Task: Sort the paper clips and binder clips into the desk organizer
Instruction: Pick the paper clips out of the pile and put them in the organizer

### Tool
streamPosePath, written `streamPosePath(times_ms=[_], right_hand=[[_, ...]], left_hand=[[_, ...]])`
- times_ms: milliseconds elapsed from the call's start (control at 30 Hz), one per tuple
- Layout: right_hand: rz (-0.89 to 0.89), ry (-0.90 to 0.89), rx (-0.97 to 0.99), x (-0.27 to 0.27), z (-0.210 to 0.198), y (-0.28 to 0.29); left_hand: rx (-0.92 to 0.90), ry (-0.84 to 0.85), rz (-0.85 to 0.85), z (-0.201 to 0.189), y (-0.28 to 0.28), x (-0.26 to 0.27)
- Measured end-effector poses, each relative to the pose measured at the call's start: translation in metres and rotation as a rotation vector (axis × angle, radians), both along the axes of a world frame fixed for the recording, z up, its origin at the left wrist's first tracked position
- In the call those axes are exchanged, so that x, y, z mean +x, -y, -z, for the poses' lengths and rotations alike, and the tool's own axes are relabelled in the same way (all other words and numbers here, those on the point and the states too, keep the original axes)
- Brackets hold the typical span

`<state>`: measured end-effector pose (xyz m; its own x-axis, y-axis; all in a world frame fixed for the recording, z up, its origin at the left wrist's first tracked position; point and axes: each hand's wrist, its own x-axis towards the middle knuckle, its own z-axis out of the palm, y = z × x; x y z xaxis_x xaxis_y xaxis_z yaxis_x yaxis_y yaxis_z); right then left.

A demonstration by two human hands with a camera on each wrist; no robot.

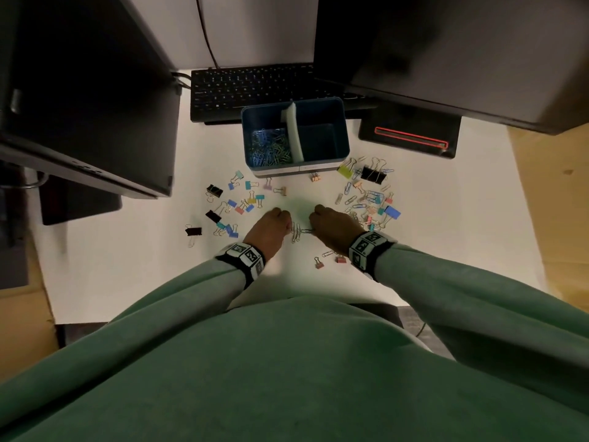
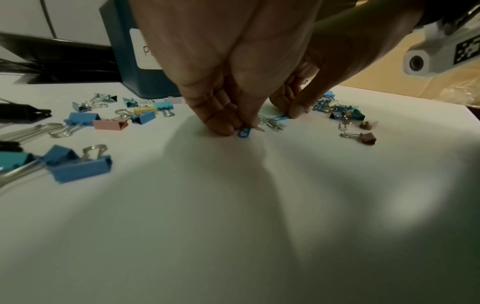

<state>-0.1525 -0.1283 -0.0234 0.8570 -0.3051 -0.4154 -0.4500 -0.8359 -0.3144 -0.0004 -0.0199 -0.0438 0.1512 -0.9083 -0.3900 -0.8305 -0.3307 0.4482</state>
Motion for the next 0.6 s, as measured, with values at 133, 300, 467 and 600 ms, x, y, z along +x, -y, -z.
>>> streamPosePath(times_ms=[133, 300, 467, 600], right_hand=[[0.129, -0.031, 0.066, 0.002, -0.004, -0.003], [0.411, 0.130, 0.361, -0.003, -0.018, 0.012], [0.625, 0.576, 0.485, 0.057, -0.083, 0.047], [0.617, 0.534, 0.298, 0.122, -0.100, 0.073]], left_hand=[[0.046, -0.015, 0.012, -0.004, 0.000, -0.001], [-0.105, -0.201, -0.260, -0.050, 0.012, 0.015], [-0.367, -0.282, -0.547, -0.112, 0.056, 0.059], [-0.369, -0.146, -0.533, -0.112, 0.092, 0.087]])
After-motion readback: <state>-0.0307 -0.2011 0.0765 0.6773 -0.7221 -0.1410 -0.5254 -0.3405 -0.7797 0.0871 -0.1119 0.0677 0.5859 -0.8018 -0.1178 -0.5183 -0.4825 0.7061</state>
